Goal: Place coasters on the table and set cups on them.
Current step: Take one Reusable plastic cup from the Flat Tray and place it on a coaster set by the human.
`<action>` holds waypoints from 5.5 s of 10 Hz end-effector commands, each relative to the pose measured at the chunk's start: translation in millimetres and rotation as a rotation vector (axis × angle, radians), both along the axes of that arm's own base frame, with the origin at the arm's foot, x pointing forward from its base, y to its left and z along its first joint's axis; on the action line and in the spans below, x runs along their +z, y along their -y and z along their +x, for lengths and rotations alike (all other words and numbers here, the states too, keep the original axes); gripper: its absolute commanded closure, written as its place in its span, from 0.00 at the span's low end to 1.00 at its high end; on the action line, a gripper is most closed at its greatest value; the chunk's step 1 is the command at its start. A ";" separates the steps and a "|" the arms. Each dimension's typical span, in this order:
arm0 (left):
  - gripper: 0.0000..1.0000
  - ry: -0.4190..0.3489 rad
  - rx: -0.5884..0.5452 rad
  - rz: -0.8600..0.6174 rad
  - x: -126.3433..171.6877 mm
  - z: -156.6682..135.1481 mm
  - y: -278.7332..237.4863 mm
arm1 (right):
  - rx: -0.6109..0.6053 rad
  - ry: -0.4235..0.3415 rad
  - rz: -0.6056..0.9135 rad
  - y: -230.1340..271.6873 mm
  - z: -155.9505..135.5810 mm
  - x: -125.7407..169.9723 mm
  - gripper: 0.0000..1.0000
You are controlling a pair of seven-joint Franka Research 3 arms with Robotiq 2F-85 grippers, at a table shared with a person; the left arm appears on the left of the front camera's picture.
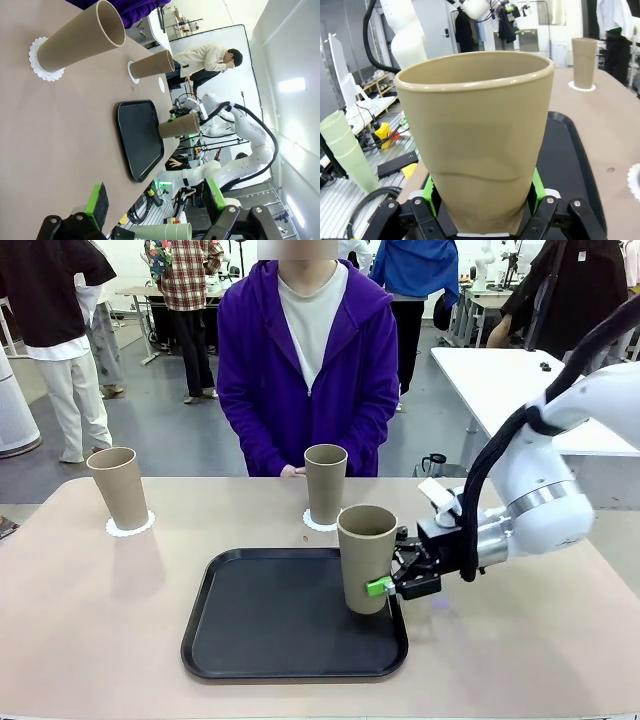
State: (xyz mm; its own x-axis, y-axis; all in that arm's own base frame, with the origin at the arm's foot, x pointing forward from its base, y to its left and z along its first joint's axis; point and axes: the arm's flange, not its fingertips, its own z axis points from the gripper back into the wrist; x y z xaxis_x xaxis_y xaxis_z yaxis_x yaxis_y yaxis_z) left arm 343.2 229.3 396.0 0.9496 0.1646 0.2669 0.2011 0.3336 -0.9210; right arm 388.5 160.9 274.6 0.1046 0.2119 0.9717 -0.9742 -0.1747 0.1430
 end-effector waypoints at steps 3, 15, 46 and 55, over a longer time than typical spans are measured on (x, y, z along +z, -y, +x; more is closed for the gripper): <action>0.00 0.009 0.007 -0.005 1.4 -0.9 -0.5 | -0.135 -0.036 -0.071 33.8 -12.7 126.5 0.76; 0.00 0.009 0.007 -0.005 1.4 -0.9 -0.5 | -0.399 -0.023 0.039 166.2 83.0 130.6 0.18; 0.00 0.009 0.007 -0.005 1.4 -0.9 -0.5 | -0.418 0.111 0.012 314.5 164.9 2.5 0.18; 0.00 0.009 0.007 -0.005 1.4 -0.9 -0.5 | -0.431 0.057 0.030 308.3 181.2 -31.1 0.18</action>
